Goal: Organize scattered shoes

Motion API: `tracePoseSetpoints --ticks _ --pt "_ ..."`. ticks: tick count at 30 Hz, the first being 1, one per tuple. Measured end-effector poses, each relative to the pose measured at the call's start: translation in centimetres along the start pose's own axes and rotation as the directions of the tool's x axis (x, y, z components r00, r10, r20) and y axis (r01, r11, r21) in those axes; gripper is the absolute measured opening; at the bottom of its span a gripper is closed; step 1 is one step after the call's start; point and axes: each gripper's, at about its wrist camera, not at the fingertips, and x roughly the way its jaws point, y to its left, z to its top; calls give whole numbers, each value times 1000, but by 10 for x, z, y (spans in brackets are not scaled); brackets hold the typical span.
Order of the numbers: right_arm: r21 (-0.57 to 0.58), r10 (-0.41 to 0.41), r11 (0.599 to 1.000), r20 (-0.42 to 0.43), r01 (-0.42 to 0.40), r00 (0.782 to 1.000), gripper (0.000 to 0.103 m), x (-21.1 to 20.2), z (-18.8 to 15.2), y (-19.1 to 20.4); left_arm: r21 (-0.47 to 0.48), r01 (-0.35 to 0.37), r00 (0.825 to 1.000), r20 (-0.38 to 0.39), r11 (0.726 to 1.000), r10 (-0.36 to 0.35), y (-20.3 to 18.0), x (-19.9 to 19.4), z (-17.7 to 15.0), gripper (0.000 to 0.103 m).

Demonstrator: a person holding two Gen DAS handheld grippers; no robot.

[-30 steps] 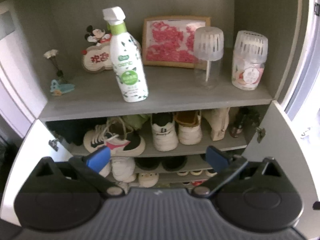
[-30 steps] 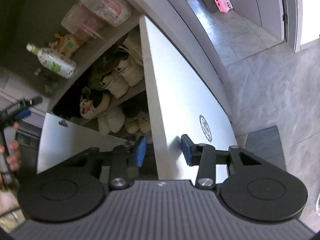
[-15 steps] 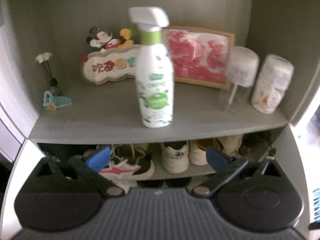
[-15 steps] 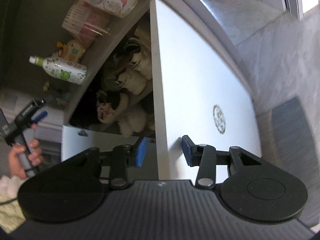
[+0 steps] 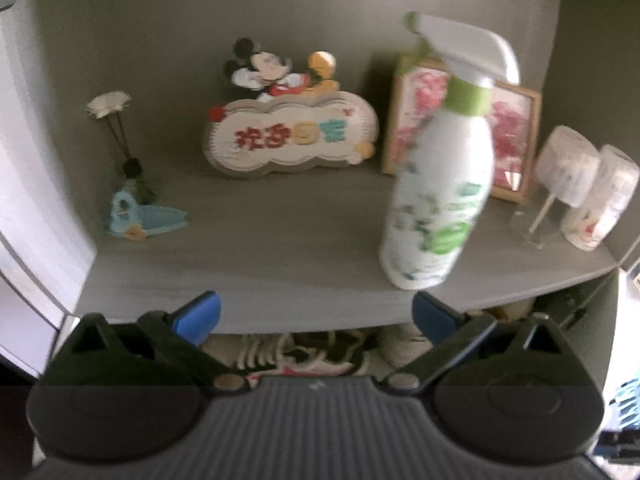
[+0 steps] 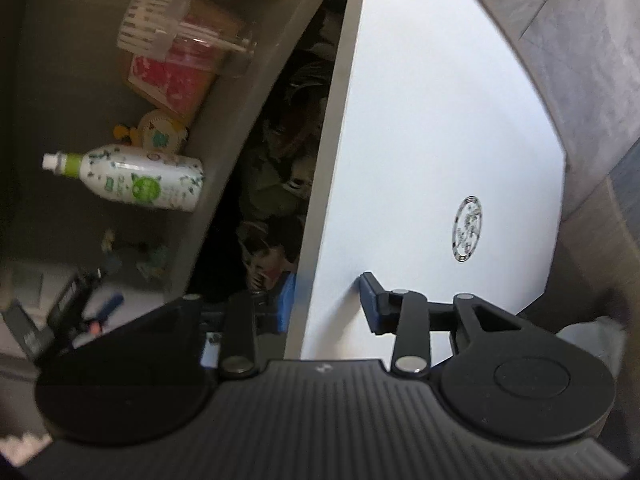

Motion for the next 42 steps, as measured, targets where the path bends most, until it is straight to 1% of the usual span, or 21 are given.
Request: tracePoseSetpoints --ticks 1,6,9,10,13,16,18,22,25,26,29,31,33,34,35,37,39,40,41,42 --pt "6 5 1000 4 -5 1000 45 4 1 1 -2 -10 1000 2 1000 10 8 0 2 103" --pt "67 57 996 65 -61 996 51 46 7 14 -18 -62 998 21 998 62 40 -4 6 103" --pt "18 41 999 107 -43 993 55 60 11 27 -41 -94 995 24 995 95 59 -6 6 103" --pt "26 46 998 124 -49 991 56 64 11 28 -49 -102 994 24 994 104 66 -7 6 103" --pt "59 67 995 172 -78 983 60 77 13 28 -73 -117 993 17 990 119 80 -9 6 103" --pt "88 84 991 187 -102 979 63 88 20 28 -87 -117 993 2 989 118 87 -7 4 103" --pt "96 90 989 192 -110 977 64 99 29 32 -80 -107 994 -1 991 107 87 -6 2 103" --pt "117 89 987 200 -114 976 65 110 41 37 -28 -100 995 25 995 101 77 -11 0 103" --pt "152 114 977 207 -147 972 69 121 49 34 -11 -100 995 24 995 100 68 -13 -4 103" --pt "159 131 973 205 -165 970 72 124 51 31 -13 -101 995 19 995 101 66 -13 -6 103" --pt "163 178 964 187 -209 966 74 127 52 20 -34 -106 994 -18 994 105 58 -7 -11 103" --pt "166 210 957 165 -237 964 73 127 56 13 -64 -108 994 -41 992 106 51 -4 -11 103" --pt "160 232 954 144 -253 962 72 128 59 9 -83 -120 992 -38 989 117 41 -4 -13 103" --pt "147 237 956 134 -255 962 71 127 61 9 -88 -131 991 -33 988 128 32 -4 -14 103" --pt "107 242 961 112 -254 964 69 125 63 10 -88 -140 990 -29 986 138 23 -5 -16 103" --pt "10 234 972 45 -235 971 69 120 71 16 -99 -167 986 -27 981 165 5 -7 -20 103" --pt "-82 211 974 -22 -212 977 67 115 82 21 -133 -191 982 -41 973 187 -17 -9 -27 103" --pt "-145 193 969 -64 -201 979 67 111 90 25 -146 -197 980 -46 969 193 -24 -10 -29 103" --pt "-254 167 947 -130 -195 977 64 107 102 30 -165 -208 978 -53 964 202 -32 -12 -31 103" --pt "-330 132 926 -168 -182 977 60 101 105 32 -200 -230 973 -70 952 221 -47 -14 -36 103"
